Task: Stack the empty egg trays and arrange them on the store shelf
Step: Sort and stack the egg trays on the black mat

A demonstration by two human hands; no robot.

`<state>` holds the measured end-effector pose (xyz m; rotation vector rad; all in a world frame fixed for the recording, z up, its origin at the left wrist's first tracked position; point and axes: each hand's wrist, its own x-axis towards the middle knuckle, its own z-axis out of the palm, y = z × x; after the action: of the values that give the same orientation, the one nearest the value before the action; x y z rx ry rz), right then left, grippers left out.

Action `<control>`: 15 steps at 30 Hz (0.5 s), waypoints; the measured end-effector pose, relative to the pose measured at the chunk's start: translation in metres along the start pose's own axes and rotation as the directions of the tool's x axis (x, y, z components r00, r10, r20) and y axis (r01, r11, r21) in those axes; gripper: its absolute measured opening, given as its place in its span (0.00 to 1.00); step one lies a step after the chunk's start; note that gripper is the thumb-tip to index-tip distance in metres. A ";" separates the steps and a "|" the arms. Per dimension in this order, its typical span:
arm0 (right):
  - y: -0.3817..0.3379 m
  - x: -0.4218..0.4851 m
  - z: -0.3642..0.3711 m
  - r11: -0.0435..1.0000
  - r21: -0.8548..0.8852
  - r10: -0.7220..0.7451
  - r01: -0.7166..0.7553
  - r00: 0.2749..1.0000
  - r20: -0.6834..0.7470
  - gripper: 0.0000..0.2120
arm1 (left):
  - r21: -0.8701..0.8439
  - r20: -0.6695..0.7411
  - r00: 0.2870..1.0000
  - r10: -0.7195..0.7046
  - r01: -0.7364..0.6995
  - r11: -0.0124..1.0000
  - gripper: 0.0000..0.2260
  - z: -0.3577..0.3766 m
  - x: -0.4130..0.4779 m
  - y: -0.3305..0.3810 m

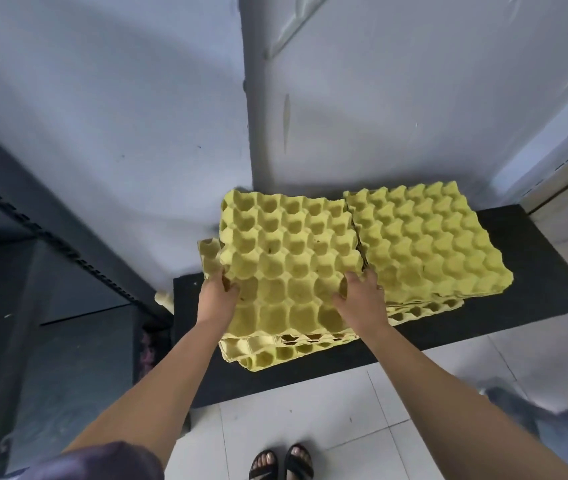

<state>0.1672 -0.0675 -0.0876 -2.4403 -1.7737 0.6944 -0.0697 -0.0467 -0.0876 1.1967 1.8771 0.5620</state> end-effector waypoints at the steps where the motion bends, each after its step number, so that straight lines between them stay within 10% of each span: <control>1: -0.002 -0.003 -0.005 1.000 0.024 -0.003 0.004 1.000 -0.004 0.24 | -0.025 -0.011 1.000 0.006 -0.006 1.000 0.22 -0.006 -0.004 0.004; 15: -0.048 -0.038 -0.062 0.948 0.300 -0.109 0.104 0.994 0.000 0.37 | -0.118 -0.143 0.976 0.167 -0.185 0.976 0.20 -0.105 -0.069 0.044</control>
<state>0.1390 -0.0722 -0.0059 -2.1313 -1.6497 0.9008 -0.1185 -0.0828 0.0307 1.2733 1.8220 0.8673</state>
